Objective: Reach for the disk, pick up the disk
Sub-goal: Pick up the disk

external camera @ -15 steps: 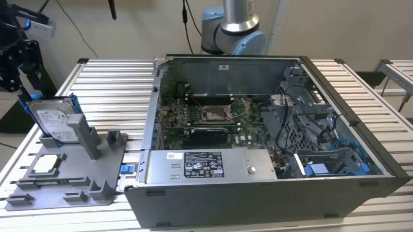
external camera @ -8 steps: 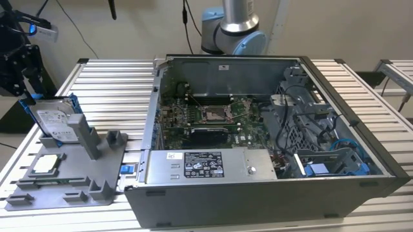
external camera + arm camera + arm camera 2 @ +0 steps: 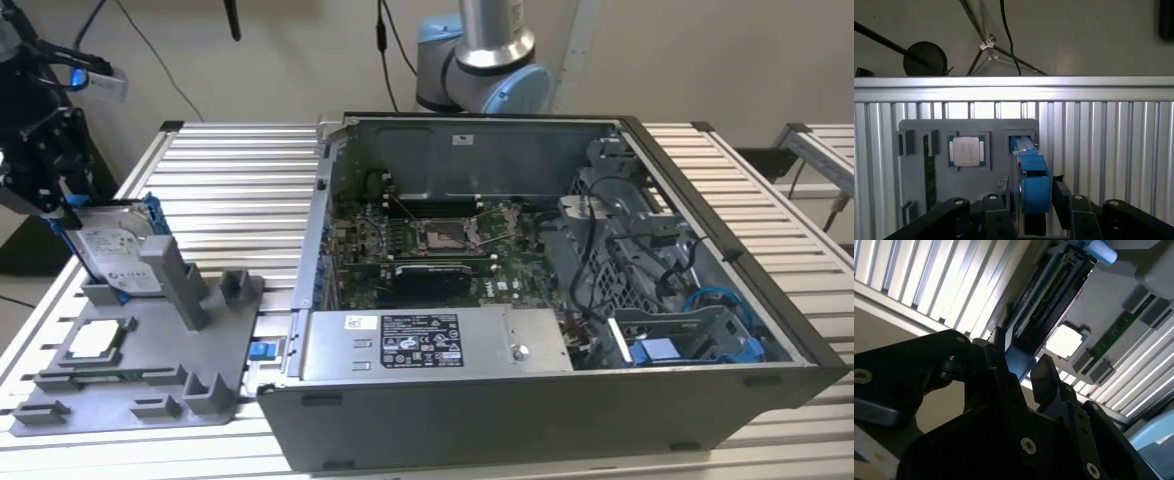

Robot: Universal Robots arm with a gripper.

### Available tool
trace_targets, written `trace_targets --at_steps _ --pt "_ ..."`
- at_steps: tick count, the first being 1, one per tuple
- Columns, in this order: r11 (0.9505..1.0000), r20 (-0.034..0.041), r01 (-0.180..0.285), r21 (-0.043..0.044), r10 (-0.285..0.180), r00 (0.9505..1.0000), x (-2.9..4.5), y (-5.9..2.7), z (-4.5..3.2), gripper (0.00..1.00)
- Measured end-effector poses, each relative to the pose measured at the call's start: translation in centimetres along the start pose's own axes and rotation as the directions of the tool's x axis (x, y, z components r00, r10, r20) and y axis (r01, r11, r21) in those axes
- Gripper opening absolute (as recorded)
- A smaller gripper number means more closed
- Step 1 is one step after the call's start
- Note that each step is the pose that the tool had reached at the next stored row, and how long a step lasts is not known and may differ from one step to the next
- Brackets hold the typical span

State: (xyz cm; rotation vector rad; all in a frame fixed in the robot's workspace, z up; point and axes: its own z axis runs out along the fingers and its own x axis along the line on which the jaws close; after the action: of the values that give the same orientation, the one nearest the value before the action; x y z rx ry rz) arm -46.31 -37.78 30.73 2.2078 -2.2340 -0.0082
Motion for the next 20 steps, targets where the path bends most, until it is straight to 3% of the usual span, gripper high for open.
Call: trace_targets --at_steps 20 --pt "0.9997 -0.0001 0.024 -0.0001 -0.024 0.9997 0.18 -0.02 3.63 1.0"
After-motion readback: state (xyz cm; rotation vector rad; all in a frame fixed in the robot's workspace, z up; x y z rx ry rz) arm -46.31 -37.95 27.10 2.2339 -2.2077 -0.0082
